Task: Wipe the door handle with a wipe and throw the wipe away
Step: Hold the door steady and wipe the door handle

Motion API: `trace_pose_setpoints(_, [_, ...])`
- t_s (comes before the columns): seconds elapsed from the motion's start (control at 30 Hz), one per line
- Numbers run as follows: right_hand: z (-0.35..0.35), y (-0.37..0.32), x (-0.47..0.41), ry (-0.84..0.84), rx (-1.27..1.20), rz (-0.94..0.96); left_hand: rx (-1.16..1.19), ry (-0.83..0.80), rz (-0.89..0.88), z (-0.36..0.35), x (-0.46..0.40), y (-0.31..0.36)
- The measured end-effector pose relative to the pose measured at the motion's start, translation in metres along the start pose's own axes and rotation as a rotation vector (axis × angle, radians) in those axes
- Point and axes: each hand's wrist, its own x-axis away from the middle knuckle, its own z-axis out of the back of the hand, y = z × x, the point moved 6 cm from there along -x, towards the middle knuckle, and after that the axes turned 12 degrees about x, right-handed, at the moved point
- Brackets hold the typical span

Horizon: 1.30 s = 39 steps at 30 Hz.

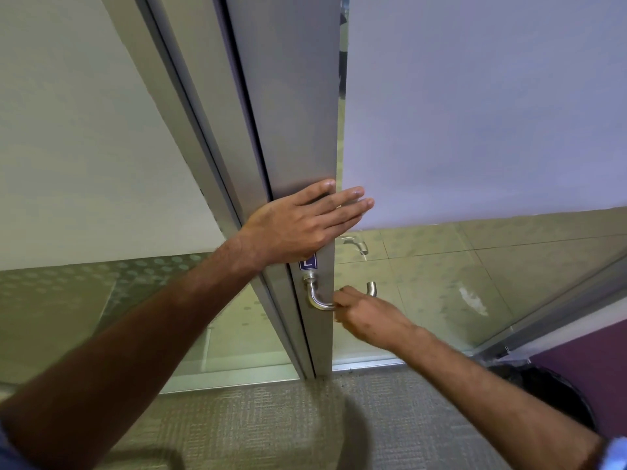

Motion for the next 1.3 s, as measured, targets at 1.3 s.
trace_pose_setpoints(1.3, [-0.098, -0.065, -0.049, 0.460, -3.028, -1.062, 0.108, 0.049, 0.006, 0.005, 0.001, -0.002])
